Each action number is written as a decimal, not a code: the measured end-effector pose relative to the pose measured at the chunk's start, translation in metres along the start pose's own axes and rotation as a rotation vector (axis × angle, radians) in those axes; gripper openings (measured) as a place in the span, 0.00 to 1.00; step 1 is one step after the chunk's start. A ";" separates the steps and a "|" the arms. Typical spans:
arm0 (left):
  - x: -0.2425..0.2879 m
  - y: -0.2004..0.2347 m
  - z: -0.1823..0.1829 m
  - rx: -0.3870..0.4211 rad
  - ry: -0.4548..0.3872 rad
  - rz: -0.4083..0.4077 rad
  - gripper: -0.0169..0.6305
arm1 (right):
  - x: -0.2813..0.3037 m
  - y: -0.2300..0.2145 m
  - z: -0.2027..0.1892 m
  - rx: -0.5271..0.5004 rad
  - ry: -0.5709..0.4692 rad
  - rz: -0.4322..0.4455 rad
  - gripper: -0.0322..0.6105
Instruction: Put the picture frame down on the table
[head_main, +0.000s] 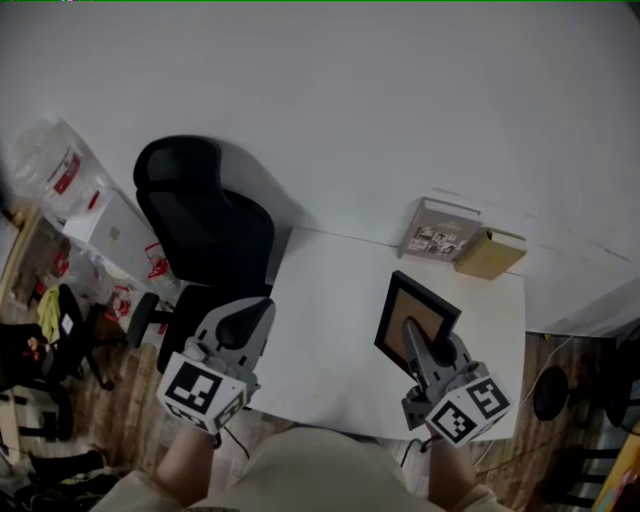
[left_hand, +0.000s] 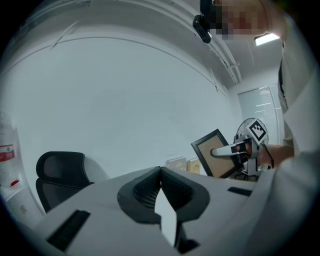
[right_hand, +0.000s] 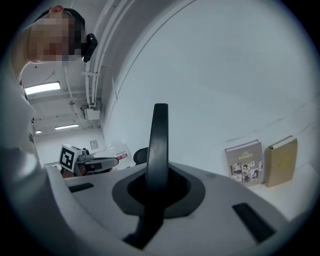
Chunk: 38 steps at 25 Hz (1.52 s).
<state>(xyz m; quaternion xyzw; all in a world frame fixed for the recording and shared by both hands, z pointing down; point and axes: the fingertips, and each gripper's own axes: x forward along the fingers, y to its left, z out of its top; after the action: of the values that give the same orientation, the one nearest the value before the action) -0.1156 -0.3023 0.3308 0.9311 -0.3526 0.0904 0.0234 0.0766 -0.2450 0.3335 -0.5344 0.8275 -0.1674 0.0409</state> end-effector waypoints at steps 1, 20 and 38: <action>0.001 0.002 -0.001 -0.004 0.000 0.001 0.06 | 0.002 0.000 -0.001 -0.005 0.008 -0.001 0.10; 0.024 0.046 -0.012 -0.011 0.005 0.037 0.06 | 0.070 -0.031 -0.028 0.447 0.082 0.105 0.10; 0.115 0.097 -0.087 -0.050 0.121 0.060 0.06 | 0.199 -0.076 -0.087 0.598 0.214 0.122 0.10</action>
<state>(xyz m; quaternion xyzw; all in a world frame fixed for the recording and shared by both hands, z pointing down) -0.1079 -0.4406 0.4355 0.9122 -0.3802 0.1382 0.0650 0.0363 -0.4318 0.4615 -0.4275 0.7718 -0.4553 0.1189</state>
